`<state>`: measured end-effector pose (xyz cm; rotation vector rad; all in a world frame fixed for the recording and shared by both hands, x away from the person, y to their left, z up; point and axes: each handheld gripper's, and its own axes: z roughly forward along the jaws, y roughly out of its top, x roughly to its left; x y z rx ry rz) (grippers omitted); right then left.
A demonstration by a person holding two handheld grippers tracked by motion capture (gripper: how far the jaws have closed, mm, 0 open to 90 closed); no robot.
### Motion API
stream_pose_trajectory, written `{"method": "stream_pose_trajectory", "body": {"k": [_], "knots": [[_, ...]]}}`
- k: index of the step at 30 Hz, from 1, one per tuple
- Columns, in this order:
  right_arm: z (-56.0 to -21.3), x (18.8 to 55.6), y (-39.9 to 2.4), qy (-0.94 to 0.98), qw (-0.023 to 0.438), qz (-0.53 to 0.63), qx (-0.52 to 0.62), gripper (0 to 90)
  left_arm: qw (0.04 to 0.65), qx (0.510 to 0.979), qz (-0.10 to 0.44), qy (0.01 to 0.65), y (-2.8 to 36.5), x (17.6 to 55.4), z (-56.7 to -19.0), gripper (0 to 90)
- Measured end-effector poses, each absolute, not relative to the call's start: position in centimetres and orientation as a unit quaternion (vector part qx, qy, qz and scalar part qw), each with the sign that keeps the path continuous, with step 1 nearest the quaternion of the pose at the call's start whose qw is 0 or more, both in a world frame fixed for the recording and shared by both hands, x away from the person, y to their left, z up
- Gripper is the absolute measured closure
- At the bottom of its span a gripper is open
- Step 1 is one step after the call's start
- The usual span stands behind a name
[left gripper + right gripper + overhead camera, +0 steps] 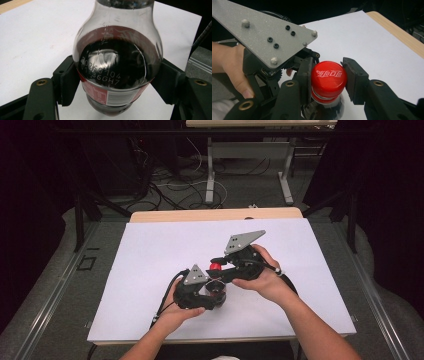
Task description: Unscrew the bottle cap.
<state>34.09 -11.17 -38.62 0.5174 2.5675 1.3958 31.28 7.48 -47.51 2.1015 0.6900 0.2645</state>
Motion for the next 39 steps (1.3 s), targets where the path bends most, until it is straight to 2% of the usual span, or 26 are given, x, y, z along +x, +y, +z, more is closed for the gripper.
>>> {"method": "stream_pose_trajectory", "body": {"k": [9, 25, 34, 39], "knots": [[-38.5, 33.9, -12.0, 0.861, 0.099, 0.464, 0.186, 61.3, 0.436, 0.846, 0.099, 0.291, 8.0, 31.7, -47.6, 30.4], [-39.6, 33.2, -13.3, 0.866, 0.117, 0.438, 0.210, 61.3, 0.442, 0.832, 0.117, 0.313, 9.0, 32.5, -47.8, 30.3], [-40.3, 32.3, -14.7, 0.862, 0.104, 0.440, 0.229, 61.2, 0.446, 0.827, 0.122, 0.320, 9.6, 32.8, -47.5, 30.3], [-41.3, 32.3, -15.4, 0.856, 0.112, 0.442, 0.245, 61.2, 0.447, 0.825, 0.124, 0.323, 9.8, 33.0, -47.4, 30.3]]}}
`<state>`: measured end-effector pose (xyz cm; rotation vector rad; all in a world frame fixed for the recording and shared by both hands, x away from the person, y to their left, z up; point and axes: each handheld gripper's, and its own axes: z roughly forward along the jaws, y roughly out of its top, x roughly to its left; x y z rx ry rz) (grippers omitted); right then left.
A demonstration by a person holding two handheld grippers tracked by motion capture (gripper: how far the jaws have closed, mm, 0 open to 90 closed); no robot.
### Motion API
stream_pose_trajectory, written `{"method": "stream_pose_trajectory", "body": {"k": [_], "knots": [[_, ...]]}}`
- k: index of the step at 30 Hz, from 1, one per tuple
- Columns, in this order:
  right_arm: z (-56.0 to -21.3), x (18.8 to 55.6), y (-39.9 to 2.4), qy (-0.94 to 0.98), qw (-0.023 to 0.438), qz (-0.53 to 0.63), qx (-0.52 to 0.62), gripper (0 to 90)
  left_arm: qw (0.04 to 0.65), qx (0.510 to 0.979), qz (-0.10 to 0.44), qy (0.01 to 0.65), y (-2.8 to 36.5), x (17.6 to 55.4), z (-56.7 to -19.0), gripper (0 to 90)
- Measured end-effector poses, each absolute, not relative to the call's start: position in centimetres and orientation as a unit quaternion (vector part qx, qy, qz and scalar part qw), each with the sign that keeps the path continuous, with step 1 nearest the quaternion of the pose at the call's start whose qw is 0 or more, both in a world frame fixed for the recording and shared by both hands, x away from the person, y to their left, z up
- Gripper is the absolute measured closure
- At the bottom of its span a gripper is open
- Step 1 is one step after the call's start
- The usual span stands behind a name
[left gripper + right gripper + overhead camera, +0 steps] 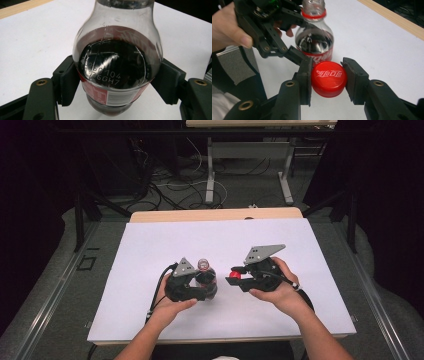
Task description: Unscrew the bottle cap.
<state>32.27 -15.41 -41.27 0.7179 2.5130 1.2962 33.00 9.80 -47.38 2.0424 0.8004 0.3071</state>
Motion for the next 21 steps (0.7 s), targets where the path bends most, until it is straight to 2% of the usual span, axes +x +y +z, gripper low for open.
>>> {"method": "stream_pose_trajectory", "body": {"k": [11, 21], "knots": [[-42.6, 32.1, -18.6, 0.836, 0.138, 0.447, 0.286, 61.2, 0.450, 0.822, 0.129, 0.324, 9.7, 33.5, -46.7, 30.3], [-43.7, 32.3, -20.7, 0.824, 0.138, 0.446, 0.320, 61.2, 0.457, 0.817, 0.135, 0.326, 8.9, 34.8, -45.5, 30.3]]}}
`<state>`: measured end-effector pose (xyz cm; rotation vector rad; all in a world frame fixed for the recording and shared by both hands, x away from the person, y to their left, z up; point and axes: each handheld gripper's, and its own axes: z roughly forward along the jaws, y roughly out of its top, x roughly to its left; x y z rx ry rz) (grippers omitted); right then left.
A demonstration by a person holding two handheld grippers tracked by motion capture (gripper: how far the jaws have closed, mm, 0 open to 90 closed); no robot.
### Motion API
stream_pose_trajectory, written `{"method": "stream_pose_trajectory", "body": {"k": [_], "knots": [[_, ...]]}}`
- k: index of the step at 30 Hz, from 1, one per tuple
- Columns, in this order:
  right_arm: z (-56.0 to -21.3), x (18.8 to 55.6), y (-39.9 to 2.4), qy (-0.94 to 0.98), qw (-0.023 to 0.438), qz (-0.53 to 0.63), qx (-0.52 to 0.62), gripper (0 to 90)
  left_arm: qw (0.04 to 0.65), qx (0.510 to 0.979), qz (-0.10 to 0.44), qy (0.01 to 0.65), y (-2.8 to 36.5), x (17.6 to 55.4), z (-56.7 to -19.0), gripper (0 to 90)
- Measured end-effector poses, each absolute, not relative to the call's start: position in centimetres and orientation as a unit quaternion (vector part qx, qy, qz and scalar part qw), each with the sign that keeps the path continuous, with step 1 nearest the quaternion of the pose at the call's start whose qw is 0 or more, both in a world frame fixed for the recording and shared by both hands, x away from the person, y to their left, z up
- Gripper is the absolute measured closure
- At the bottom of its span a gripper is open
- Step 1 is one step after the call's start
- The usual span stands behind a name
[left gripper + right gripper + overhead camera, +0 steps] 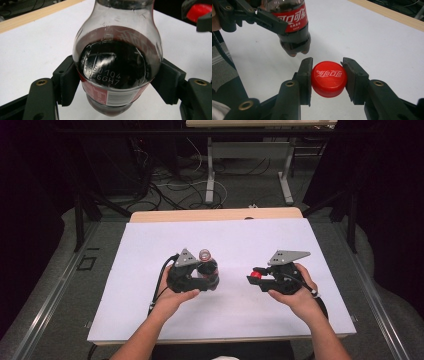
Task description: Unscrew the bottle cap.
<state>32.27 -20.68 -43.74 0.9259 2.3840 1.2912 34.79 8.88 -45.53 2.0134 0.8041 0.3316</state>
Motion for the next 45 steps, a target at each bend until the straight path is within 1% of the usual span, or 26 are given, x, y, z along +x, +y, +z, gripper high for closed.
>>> {"method": "stream_pose_trajectory", "body": {"k": [9, 22, 31, 34, 45], "knots": [[-44.6, 32.6, -21.2, 0.817, 0.143, 0.445, 0.337, 61.2, 0.462, 0.808, 0.141, 0.337, 7.7, 37.5, -44.8, 30.3], [-45.6, 32.8, -20.7, 0.821, 0.138, 0.440, 0.337, 61.2, 0.446, 0.794, 0.156, 0.381, 6.5, 41.9, -46.2, 30.3], [-45.8, 32.9, -20.6, 0.822, 0.137, 0.440, 0.336, 61.2, 0.436, 0.788, 0.165, 0.402, 6.0, 44.9, -47.3, 30.3], [-45.9, 33.0, -20.6, 0.822, 0.134, 0.440, 0.335, 61.2, 0.441, 0.785, 0.160, 0.404, 5.9, 45.5, -47.9, 30.2], [-46.0, 33.1, -20.6, 0.823, 0.135, 0.440, 0.333, 61.2, 0.421, 0.796, 0.164, 0.404, 4.6, 46.0, -49.5, 30.2]]}}
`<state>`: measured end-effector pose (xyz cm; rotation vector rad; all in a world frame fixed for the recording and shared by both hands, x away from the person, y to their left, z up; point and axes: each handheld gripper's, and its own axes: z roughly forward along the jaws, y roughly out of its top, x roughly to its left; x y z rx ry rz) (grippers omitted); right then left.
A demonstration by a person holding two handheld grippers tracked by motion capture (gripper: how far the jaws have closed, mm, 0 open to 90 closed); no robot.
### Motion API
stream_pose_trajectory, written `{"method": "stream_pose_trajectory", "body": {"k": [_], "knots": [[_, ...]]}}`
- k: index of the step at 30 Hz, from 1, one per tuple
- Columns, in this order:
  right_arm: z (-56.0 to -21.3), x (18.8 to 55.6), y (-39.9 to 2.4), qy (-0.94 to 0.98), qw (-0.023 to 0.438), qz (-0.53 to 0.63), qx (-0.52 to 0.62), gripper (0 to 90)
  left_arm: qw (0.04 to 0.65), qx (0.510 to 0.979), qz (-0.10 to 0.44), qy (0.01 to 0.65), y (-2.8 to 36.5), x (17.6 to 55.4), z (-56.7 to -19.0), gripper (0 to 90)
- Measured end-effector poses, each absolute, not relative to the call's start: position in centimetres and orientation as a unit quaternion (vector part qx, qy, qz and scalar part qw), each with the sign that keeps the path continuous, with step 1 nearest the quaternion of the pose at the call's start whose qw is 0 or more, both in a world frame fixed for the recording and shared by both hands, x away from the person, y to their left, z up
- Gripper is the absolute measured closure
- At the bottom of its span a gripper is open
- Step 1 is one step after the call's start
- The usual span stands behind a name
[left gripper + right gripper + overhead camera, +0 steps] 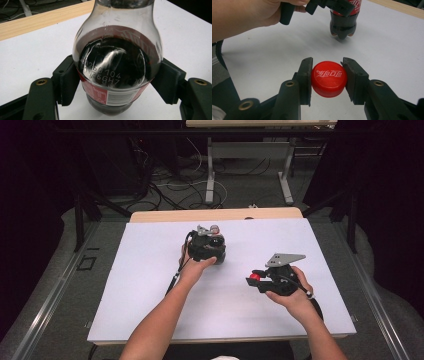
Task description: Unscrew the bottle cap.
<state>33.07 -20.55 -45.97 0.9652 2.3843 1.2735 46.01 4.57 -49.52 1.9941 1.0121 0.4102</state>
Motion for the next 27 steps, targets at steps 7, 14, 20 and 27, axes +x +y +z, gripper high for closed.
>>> {"method": "stream_pose_trajectory", "body": {"k": [7, 14, 20, 27], "knots": [[-46.1, 33.1, -20.4, 0.824, 0.133, 0.438, 0.333, 61.2, 0.421, 0.798, 0.158, 0.402, 3.9, 45.6, -50.1, 30.1], [-46.1, 33.0, -20.3, 0.825, 0.130, 0.438, 0.333, 61.2, 0.414, 0.806, 0.164, 0.390, 3.7, 45.6, -50.9, 30.1], [-46.2, 33.0, -20.3, 0.825, 0.130, 0.437, 0.335, 61.2, 0.420, 0.808, 0.166, 0.378, 3.8, 45.5, -51.3, 29.8], [-46.2, 33.0, -20.2, 0.825, 0.131, 0.438, 0.332, 61.2, 0.421, 0.809, 0.169, 0.372, 3.9, 45.3, -51.5, 29.2]]}}
